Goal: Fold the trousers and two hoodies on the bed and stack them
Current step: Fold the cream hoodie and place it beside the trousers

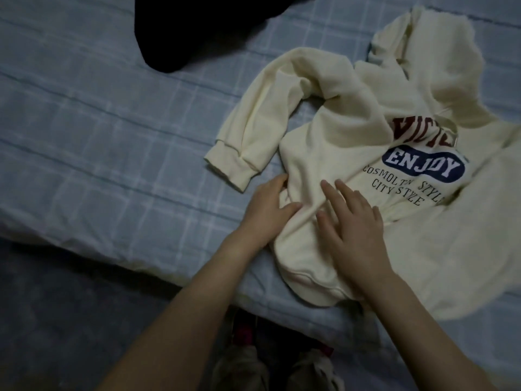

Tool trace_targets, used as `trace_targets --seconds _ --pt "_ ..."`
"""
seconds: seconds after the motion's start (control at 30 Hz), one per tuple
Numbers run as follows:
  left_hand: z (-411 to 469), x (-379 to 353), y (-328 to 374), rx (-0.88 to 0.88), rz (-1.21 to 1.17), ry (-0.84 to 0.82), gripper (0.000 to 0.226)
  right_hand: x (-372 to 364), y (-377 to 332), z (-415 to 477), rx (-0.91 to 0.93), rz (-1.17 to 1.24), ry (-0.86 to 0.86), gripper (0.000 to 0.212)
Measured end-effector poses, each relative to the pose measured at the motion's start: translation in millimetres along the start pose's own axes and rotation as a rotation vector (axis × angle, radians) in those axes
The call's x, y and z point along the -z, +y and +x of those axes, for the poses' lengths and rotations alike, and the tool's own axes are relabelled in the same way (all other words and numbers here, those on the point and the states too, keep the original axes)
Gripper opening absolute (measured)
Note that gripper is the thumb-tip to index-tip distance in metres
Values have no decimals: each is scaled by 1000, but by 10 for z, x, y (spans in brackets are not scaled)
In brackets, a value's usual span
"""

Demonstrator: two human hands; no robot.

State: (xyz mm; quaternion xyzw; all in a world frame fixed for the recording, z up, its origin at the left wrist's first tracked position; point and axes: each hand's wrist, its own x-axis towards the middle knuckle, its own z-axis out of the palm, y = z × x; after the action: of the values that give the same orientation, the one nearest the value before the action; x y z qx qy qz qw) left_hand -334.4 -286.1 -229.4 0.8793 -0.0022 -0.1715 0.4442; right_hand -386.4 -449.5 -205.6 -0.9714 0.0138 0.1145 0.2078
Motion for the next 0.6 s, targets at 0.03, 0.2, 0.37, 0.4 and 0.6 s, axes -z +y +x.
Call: trace_targets --seconds 0.03,0.2,0.37,0.4,0.6 --pt "-4 22 3 14 -78 0 53 -29 -3 7 -20 -15 -18 55" --pt "-388 752 -168 -43 -330 288 42 11 -45 -83 -11 -26 12 58" --pt "-806 1337 -676 158 -43 342 24 -117 -166 1 20 -161 -112 58" --pt "-811 1298 -771 252 89 234 26 -170 -199 38 10 -210 -168 56" --pt "-630 783 -489 -275 622 303 51 -229 -372 93 27 -128 100 64"
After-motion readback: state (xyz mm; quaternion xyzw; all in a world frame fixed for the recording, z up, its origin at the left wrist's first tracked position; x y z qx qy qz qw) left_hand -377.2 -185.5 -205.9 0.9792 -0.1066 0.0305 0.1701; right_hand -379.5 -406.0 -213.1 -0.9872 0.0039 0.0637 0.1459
